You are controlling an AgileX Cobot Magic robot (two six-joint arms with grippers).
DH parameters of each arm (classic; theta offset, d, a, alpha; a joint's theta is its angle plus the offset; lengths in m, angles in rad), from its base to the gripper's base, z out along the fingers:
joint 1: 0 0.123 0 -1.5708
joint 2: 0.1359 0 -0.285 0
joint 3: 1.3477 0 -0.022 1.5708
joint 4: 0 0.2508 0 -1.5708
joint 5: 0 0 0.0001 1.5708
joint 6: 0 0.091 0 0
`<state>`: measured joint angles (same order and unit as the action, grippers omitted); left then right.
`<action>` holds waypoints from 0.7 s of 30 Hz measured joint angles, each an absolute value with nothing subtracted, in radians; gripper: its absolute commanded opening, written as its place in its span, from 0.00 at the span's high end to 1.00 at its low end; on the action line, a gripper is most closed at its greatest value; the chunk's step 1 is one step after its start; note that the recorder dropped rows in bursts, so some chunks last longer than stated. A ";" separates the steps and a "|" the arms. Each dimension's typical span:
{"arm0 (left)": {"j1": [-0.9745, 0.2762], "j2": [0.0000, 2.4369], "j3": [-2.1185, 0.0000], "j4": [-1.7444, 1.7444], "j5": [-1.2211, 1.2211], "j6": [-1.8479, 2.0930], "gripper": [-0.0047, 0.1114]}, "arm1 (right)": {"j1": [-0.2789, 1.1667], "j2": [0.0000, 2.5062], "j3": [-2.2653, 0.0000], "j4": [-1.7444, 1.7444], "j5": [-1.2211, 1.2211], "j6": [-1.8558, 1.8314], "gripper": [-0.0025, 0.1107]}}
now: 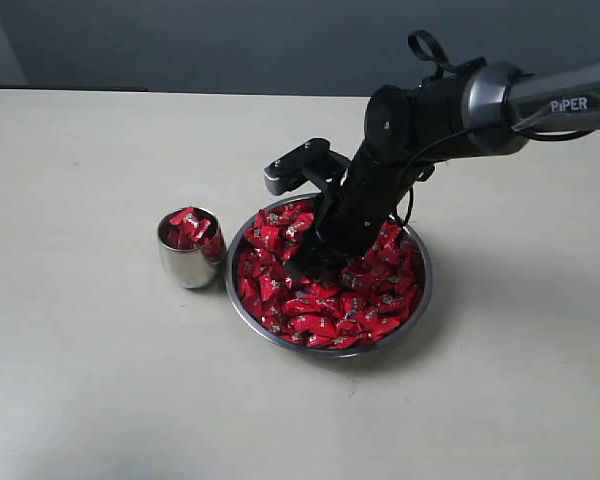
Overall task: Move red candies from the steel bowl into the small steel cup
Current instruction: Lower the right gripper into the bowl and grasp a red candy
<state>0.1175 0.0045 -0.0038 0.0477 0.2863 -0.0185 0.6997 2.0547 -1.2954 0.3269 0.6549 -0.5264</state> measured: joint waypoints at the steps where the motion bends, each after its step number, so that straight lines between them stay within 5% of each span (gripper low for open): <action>1: 0.118 0.004 -0.004 0.048 0.286 -0.018 0.96 | 0.700 2.055 -1.295 0.325 0.653 -0.526 0.63; 21: 0.118 0.004 -0.004 0.048 0.286 -0.018 0.96 | 0.700 2.084 -1.295 0.375 0.604 -0.521 0.63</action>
